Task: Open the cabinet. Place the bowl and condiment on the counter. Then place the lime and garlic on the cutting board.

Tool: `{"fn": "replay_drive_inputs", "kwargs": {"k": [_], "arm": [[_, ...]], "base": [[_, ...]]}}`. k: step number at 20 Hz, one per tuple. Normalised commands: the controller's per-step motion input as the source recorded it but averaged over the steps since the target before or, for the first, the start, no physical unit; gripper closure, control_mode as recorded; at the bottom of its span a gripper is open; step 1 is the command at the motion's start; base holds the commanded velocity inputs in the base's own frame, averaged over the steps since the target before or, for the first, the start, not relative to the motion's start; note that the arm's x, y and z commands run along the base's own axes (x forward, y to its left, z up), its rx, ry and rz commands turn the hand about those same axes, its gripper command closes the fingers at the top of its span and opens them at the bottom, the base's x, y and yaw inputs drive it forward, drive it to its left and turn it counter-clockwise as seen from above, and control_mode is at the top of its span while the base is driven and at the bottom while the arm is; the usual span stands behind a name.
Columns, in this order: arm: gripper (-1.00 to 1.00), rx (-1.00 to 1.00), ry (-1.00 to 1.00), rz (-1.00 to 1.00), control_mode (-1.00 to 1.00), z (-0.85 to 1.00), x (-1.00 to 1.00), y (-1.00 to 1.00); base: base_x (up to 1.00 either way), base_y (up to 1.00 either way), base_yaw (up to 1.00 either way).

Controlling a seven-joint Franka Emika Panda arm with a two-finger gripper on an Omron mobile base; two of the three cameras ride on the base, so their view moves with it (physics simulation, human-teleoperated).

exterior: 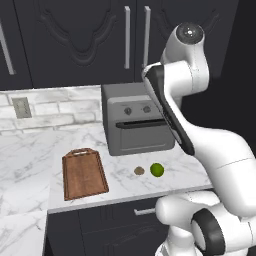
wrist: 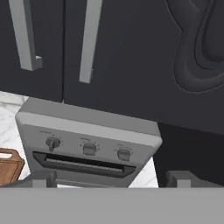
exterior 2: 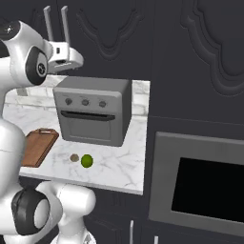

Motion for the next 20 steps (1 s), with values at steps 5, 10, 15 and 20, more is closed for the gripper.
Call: {"fn": "replay_drive_inputs", "kwargs": {"k": [5,10,15,20], "arm": [[-1.00,0.00,0.00,0.03,-1.00,0.24,0.25,0.02],[-1.00,0.00,0.00,0.05,-1.00,0.15,0.36,0.01],[-1.00,0.00,0.00,0.10,-1.00,0.02,0.58,0.17],[-1.00,0.00,0.00,0.09,-1.00,0.00,0.54,0.20]], "base": [[0.00,0.00,0.00],[0.00,0.00,0.00],[0.00,0.00,0.00],[0.00,0.00,0.00]]}}
